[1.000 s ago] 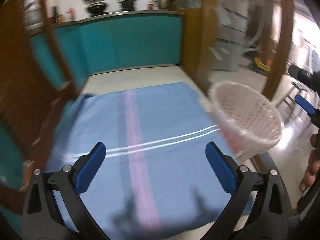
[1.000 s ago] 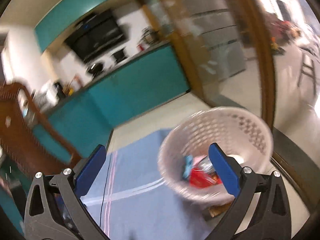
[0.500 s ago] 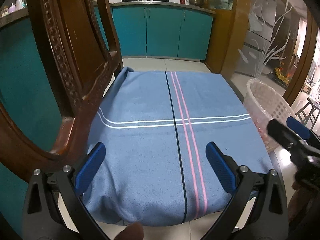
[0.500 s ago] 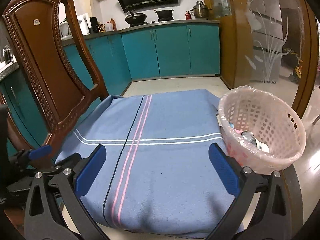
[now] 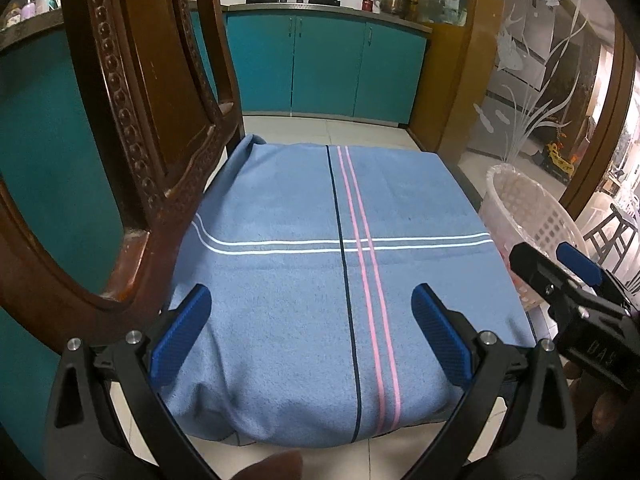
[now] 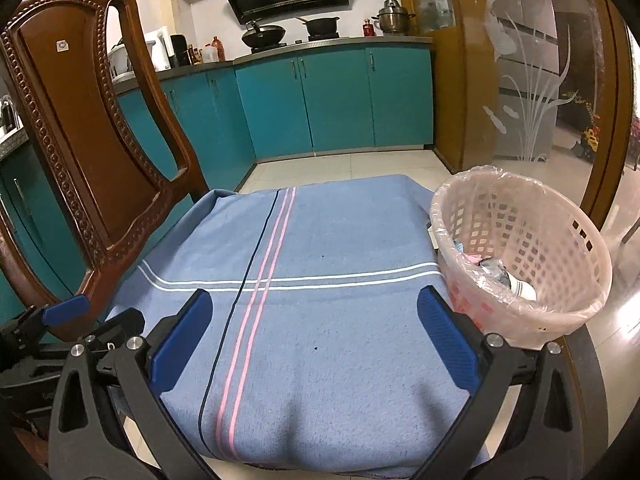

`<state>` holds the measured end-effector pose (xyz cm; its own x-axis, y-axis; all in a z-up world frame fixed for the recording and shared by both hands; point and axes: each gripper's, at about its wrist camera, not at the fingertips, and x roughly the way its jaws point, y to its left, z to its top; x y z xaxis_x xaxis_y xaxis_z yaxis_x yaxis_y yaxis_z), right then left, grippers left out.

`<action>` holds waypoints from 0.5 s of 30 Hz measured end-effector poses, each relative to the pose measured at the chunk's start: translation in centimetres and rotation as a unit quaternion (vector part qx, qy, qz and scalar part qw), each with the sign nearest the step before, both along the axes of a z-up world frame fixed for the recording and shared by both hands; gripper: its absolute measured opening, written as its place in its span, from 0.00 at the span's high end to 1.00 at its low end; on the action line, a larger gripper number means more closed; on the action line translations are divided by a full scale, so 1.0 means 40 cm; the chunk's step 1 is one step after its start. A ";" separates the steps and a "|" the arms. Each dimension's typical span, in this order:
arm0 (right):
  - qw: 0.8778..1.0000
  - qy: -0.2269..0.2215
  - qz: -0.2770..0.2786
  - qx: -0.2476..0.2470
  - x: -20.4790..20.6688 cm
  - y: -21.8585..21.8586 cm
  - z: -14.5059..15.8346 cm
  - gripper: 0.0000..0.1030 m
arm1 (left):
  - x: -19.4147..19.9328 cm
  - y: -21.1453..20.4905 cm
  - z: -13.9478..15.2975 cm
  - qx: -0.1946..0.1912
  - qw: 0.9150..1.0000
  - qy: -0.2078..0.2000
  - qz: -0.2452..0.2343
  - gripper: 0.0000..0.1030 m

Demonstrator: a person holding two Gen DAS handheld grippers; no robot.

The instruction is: Collect trash

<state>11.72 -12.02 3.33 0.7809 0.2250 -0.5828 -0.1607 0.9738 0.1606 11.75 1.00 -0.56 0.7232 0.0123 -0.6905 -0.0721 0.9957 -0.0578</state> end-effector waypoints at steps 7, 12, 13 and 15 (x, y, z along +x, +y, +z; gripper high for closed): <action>1.000 -0.003 0.000 0.003 -0.004 -0.005 0.005 0.03 | 0.000 0.005 0.005 -0.006 1.000 -0.003 0.006 0.03; 1.000 -0.005 -0.001 0.004 -0.005 -0.005 0.006 0.03 | 0.000 0.004 0.006 -0.003 1.000 -0.003 0.004 0.03; 1.000 -0.004 -0.001 0.005 -0.004 -0.005 0.006 0.03 | 0.001 0.003 0.006 -0.002 1.000 -0.003 0.004 0.03; 1.000 -0.003 -0.001 0.005 -0.004 -0.006 0.005 0.03 | 0.001 0.001 0.005 0.003 1.000 -0.002 0.003 0.03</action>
<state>11.55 -12.24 3.55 0.7849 0.2296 -0.5755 -0.1607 0.9724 0.1689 11.81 1.05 -0.37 0.7264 0.0210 -0.6870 -0.0784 0.9955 -0.0525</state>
